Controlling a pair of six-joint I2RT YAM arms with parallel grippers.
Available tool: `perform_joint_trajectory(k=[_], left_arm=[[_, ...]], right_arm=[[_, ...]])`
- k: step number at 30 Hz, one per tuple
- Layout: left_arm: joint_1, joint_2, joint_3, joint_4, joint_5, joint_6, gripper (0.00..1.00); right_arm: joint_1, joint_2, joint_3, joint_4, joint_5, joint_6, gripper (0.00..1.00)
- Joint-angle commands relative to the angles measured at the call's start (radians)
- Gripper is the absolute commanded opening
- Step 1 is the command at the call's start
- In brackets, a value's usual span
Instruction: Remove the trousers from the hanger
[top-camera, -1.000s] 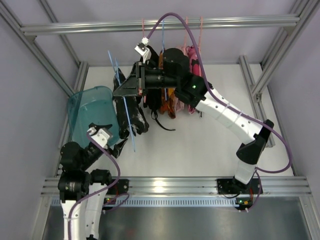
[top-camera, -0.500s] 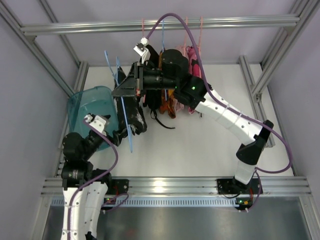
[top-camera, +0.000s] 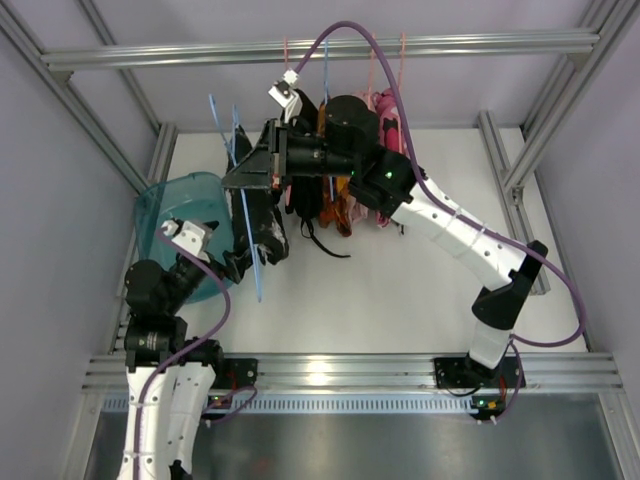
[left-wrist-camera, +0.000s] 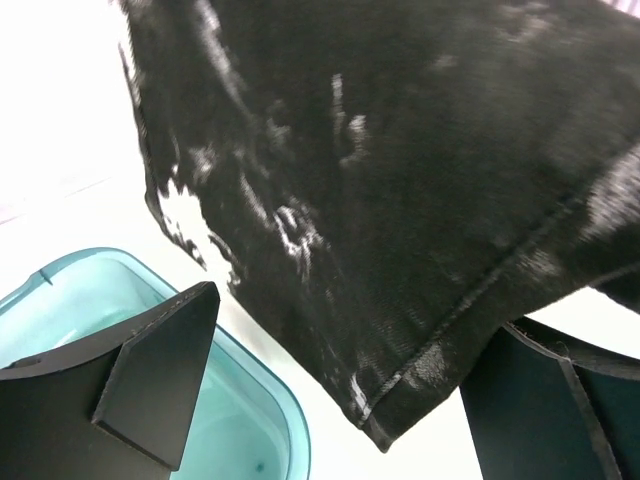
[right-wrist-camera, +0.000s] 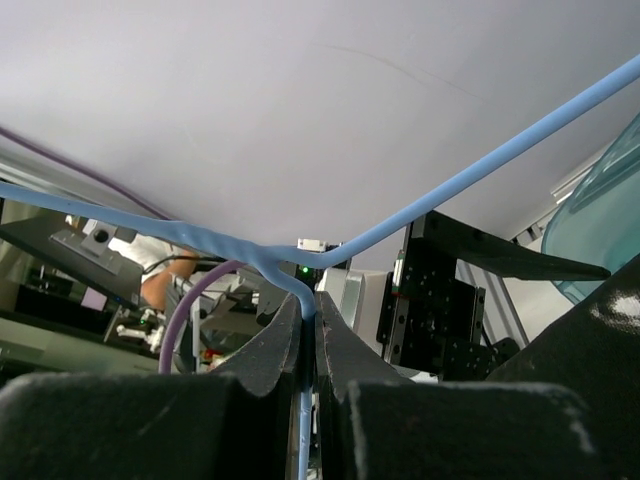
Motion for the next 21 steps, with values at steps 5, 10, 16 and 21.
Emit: perform_joint_trajectory(k=[5, 10, 16, 21], left_arm=[[0.004, 0.051, -0.010, 0.170, -0.122, -0.092, 0.97], [0.002, 0.019, -0.013, 0.169, -0.018, -0.137, 0.98], [0.002, 0.034, 0.002, 0.176, -0.016, -0.173, 0.99], [0.002, 0.069, 0.010, 0.178, -0.041, -0.135, 0.98]], right_arm=[[0.033, -0.021, 0.069, 0.192, -0.002, -0.006, 0.00], [0.030, -0.008, 0.076, 0.195, -0.004, -0.006, 0.00], [0.034, 0.005, 0.080, 0.195, -0.002, 0.002, 0.00], [0.045, 0.018, 0.092, 0.201, -0.002, -0.003, 0.00]])
